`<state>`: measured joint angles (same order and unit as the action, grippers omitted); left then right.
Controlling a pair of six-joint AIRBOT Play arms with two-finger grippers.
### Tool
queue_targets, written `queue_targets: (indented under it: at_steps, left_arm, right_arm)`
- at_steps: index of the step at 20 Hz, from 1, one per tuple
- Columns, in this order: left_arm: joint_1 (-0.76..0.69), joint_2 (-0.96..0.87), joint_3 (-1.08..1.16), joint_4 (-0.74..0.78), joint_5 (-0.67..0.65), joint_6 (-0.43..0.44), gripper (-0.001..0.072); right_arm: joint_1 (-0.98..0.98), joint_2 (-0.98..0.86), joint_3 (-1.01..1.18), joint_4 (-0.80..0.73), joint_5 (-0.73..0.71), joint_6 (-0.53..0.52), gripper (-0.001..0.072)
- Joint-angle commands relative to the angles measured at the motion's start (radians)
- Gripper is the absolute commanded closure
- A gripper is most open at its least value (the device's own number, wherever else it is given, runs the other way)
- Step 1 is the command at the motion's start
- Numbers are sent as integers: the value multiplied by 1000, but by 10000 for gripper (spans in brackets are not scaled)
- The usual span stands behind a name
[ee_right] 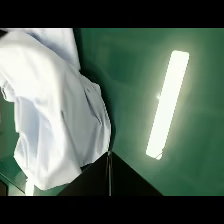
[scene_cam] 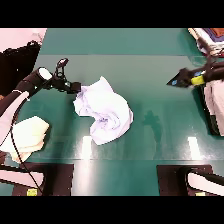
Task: Fold the shirts.
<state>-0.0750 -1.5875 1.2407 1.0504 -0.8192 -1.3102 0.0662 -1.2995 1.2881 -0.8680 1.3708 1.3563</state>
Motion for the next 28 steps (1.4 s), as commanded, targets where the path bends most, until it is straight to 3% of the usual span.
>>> queue_targets:
  at_steps: [1, 2, 7, 14, 15, 16, 18, 22, 28]
  left_arm:
    - [1, -3, 61, -3, -25, 3, 675]
    - [1, -3, 80, -3, -36, 3, 675]
    - [1, -3, 108, -3, -64, 4, 675]
    - [1, -3, 108, -3, -92, 10, 675]
    - [1, -3, 108, -3, -98, 10, 675]
    - [1, -3, 108, -3, -104, 10, 675]
    - [1, -1, 108, -3, -112, 9, 685]
    - [3, 98, 137, 38, -110, 10, 686]
    - [26, 430, 364, 82, -127, 9, 684]
  right_arm:
    - [89, -15, -202, 5, -138, 7, 519]
    - [134, -36, -253, 5, -156, 7, 379]
    - [356, -188, -323, 61, -279, -16, 365]
    - [436, -327, -199, 64, -260, -15, 365]
    - [437, -329, -198, 64, -264, -15, 373]
    - [437, -329, -198, 62, -266, -15, 436]
    - [436, -328, -198, 62, -274, -16, 696]
    - [386, -245, -197, -15, -285, -11, 698]
    - [89, 93, -47, -24, -224, -11, 698]
